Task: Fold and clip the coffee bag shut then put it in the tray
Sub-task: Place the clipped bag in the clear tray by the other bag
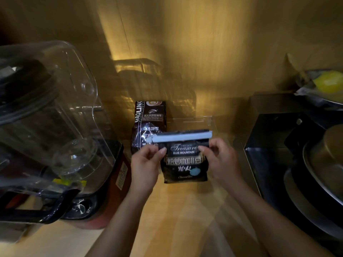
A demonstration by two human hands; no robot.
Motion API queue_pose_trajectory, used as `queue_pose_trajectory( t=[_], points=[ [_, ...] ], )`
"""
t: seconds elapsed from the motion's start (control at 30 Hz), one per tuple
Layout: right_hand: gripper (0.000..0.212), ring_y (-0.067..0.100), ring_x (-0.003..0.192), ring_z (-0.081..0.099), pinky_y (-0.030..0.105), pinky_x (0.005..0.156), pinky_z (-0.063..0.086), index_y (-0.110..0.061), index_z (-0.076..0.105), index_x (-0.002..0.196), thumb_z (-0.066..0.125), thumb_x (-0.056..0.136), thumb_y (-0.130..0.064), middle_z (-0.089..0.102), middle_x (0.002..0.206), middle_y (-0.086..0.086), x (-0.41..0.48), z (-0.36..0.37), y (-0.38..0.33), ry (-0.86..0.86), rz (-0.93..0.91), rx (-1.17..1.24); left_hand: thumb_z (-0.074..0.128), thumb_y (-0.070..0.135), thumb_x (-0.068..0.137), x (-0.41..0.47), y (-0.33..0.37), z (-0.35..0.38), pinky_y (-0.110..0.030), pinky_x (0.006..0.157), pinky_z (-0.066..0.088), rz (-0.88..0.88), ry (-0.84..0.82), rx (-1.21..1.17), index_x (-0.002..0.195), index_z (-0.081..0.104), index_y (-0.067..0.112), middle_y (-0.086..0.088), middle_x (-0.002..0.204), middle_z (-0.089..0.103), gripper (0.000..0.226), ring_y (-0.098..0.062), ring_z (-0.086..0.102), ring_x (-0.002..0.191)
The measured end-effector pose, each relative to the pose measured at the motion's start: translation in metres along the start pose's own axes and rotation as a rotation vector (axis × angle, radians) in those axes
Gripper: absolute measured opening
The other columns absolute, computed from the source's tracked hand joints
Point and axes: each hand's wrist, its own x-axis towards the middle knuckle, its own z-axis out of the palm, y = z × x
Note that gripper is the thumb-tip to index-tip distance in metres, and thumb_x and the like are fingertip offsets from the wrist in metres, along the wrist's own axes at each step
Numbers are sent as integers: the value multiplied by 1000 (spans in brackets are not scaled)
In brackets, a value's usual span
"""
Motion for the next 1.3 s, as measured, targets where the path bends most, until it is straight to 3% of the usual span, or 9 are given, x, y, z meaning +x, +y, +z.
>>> queue_pose_trajectory(
  t=[0.23, 0.47, 0.53, 0.6, 0.77, 0.83, 0.93, 1.07, 1.3],
  points=[
    [18, 14, 64, 47, 33, 58, 40, -17, 49, 71, 62, 81, -23, 50, 66, -6, 60, -14, -24, 71, -50, 64, 65, 7, 79, 54, 52, 19, -27, 59, 38, 110, 9, 24, 56, 49, 17, 1, 57, 47, 30, -10, 41, 57],
    [16, 11, 66, 51, 24, 51, 37, -20, 47, 74, 57, 85, -28, 51, 70, -8, 82, 5, 10, -20, 84, -23, 65, 13, 81, 84, 19, 39, -30, 55, 36, -46, -10, 189, 61, 54, 10, -1, 56, 49, 23, -15, 43, 55],
    [18, 15, 70, 52, 30, 57, 43, -18, 48, 78, 61, 82, -29, 54, 74, -4, 78, 10, 27, -78, 147, 3, 66, 19, 81, 80, 7, 42, -30, 59, 42, -119, -38, 247, 76, 56, 10, -2, 67, 56, 14, -18, 51, 64],
    [23, 14, 72, 52, 33, 63, 45, -22, 47, 82, 69, 75, -24, 54, 78, -5, 74, 12, 40, -131, 177, 33, 71, 23, 75, 75, -1, 44, -37, 70, 51, -138, -79, 361, 97, 52, 10, -6, 88, 60, 31, -22, 58, 81],
    [55, 2, 72, 51, 17, 53, 35, -32, 32, 96, 75, 68, -15, 51, 85, -14, 59, 19, 57, -193, 56, -200, 76, 15, 68, 57, -6, 57, -47, 85, 48, -72, -98, 577, 111, 33, 14, -16, 116, 57, 61, -36, 57, 104],
    [60, 12, 83, 56, 22, 57, 43, -30, 29, 101, 75, 68, -10, 55, 97, -4, 55, 22, 62, -184, -11, -208, 75, 13, 69, 51, -6, 65, -46, 84, 46, -103, -49, 543, 114, 31, 16, -17, 118, 54, 63, -38, 56, 105],
    [59, 24, 97, 58, 44, 73, 54, -26, 29, 105, 72, 70, -6, 57, 110, 9, 58, 24, 63, -166, -14, -176, 73, 11, 71, 49, -6, 75, -45, 85, 44, -155, -14, 493, 118, 29, 17, -19, 121, 49, 65, -40, 53, 107],
    [57, 24, 97, 58, 37, 68, 49, -23, 29, 108, 71, 73, -7, 58, 111, 9, 69, 25, 65, -163, -35, -226, 70, 8, 73, 61, -7, 85, -42, 82, 43, -192, -3, 453, 121, 26, 17, -21, 123, 48, 66, -40, 52, 107],
    [56, 33, 100, 59, 45, 77, 52, -17, 30, 115, 68, 75, -9, 59, 116, 13, 102, 33, 69, -137, 31, -299, 64, 9, 78, 90, -6, 107, -39, 73, 40, -292, 53, 440, 125, 23, 16, -24, 123, 44, 63, -45, 55, 101]
  ],
)
